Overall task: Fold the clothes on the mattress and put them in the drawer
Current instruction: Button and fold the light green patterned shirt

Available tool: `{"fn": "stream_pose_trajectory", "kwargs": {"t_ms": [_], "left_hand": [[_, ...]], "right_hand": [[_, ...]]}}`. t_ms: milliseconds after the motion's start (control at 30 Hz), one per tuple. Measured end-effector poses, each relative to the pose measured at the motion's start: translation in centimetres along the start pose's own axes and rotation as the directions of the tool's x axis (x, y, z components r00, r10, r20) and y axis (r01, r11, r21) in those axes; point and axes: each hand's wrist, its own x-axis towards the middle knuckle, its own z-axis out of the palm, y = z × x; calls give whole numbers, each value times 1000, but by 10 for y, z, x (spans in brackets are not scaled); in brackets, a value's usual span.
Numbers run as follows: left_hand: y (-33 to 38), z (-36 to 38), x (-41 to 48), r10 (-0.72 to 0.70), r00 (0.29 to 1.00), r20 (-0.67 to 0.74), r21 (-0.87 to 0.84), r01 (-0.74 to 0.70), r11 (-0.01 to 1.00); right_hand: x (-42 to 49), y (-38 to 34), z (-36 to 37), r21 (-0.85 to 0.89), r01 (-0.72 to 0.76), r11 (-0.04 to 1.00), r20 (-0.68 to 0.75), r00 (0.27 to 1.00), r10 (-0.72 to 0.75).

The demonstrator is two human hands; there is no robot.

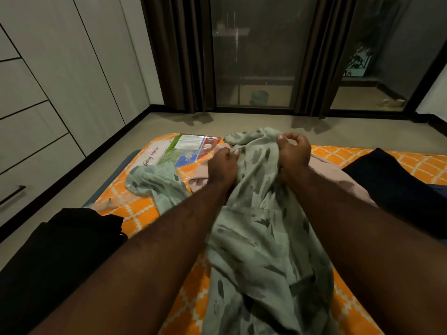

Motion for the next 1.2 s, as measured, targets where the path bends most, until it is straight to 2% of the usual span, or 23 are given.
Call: {"fn": "stream_pose_trajectory", "kwargs": {"t_ms": [33,67,100,133,167,233,300,367,400,433,500,533,567,633,700,767,800,867,933,1000,1067,1167,1200], "left_hand": [[-4,1,-3,11,1000,25,54,-13,998],[-7,2,-5,0,999,50,112,-6,994],[-11,2,-6,-27,997,68,162,15,987],[-14,0,-7,-61,996,72,208,45,977],[-16,-3,-8,-89,994,67,252,70,965],[-13,-11,-13,-94,995,45,320,75,945],[-3,-24,-23,-50,999,13,347,43,937],[8,-45,-44,-16,999,-44,330,30,943],[10,-53,-53,-12,997,-80,313,37,949],[12,-63,-70,-25,993,-115,289,58,956],[8,-78,-101,-110,973,-203,245,159,957],[1,-83,-117,-200,951,-234,209,250,945],[-4,-88,-134,-328,916,-231,159,368,916],[-14,-98,-168,-595,788,-157,86,612,786],[-23,-98,-189,-718,694,-53,-37,717,696],[-20,-102,-202,-671,737,85,-351,652,672],[-14,-104,-206,-635,754,171,-476,627,617],[-7,-107,-211,-551,780,297,-622,596,508],[-8,-109,-213,-535,763,363,-650,619,440],[-9,-109,-215,-533,745,401,-628,647,433],[-3,-111,-219,-521,746,415,-596,656,463],[0,-112,-222,-535,740,407,-547,667,506],[0,-112,-221,-547,732,407,-535,676,506]], "right_hand": [[-2,6,-1,-201,92,975,-8,995,-96],[-7,12,-1,-420,120,900,46,993,-111],[-10,19,-1,-591,102,800,105,993,-49],[-10,24,-3,-687,87,721,141,990,15],[-14,23,-6,-711,65,700,140,989,50],[-19,18,-13,-668,97,738,126,992,-16],[-35,12,-24,-650,240,721,144,971,-193],[-65,6,-37,-612,466,639,261,882,-393],[-76,5,-39,-552,555,623,346,832,-434],[-97,0,-47,-497,596,630,461,797,-390],[-127,1,-55,-464,621,631,707,690,-159],[-139,3,-58,-482,659,578,778,625,-65],[-151,5,-62,-523,704,481,799,601,-12],[-165,12,-67,-575,736,358,778,627,-38],[-168,16,-72,-605,692,394,719,687,-104],[-170,13,-81,-629,658,414,678,725,-121],[-167,14,-85,-641,652,405,670,733,-119],[-162,13,-96,-653,641,403,653,746,-129],[-160,7,-107,-634,635,441,636,753,-171],[-158,-2,-117,-661,572,486,578,801,-156],[-155,-8,-123,-740,476,475,526,850,-33],[-155,-10,-125,-845,480,233,530,806,262],[-151,-8,-123,-864,467,190,504,809,303]]}}
